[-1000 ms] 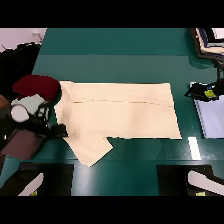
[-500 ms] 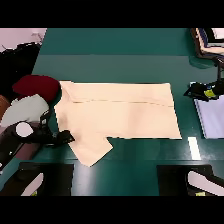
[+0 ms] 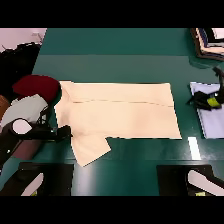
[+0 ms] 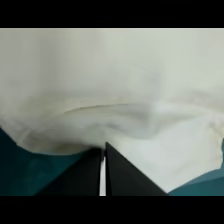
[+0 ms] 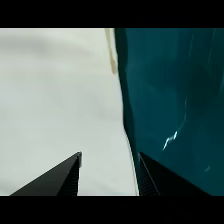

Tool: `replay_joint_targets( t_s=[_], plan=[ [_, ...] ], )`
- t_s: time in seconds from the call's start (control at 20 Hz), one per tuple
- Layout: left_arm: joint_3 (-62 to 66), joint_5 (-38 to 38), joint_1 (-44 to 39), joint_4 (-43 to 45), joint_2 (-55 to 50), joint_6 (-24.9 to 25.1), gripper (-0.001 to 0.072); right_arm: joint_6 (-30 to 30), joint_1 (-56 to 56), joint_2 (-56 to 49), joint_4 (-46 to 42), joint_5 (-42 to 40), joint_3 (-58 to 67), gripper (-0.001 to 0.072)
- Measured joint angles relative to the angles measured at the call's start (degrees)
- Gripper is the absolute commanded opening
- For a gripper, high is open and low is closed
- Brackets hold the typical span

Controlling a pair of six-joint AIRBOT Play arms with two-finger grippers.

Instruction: Fold the shirts.

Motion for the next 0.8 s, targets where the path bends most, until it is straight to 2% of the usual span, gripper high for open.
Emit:
replay_joint_targets(
  t_s=[0.05, 0.15, 0.3, 0.35, 0.6, 0.65, 0.75, 0.8],
  plan=[
    [1.22, -0.81, 0.02, -0.09, 0.0, 0.46, 0.0026, -0.02, -2.19, 1.18, 0.0, 0.5, -3.02, 0.0533],
    [3.19, -1.51, 0.0, -0.26, 0.0, 1.11, 0.0026, -0.02, -6.82, 3.26, -0.04, 1.33, -9.4, 0.0528],
    [4.68, -1.75, 0.0, -0.33, 0.0, 1.62, 0.0026, -0.02, -11.91, 4.5, 0.22, 1.75, -18.21, 0.0479],
    [4.92, -1.73, 0.0, -0.35, 0.0, 1.66, 0.0026, -0.02, -12.68, 4.42, 0.52, 1.73, -20.7, 0.0434],
    [5.46, -1.75, 0.0, -0.55, 0.0, 1.9, 0.0026, -0.52, -10.56, 1.57, 5.95, 0.04, -26.49, 0.0415],
    [5.46, -1.75, 0.0, -0.57, 0.0, 1.92, 0.0026, -0.61, -9.38, 1.01, 6.27, -0.5, -26.49, 0.0279],
    [5.53, -1.79, 0.02, -0.55, 0.0, 1.99, 0.0024, -0.87, -6.75, -0.22, 7.02, -2.27, -26.01, 0.0062],
    [5.57, -1.92, 0.0, -0.46, 0.09, 2.01, 0.0023, -1.05, -5.42, -0.46, 6.82, -2.97, -25.55, 0.0021]
  ],
)
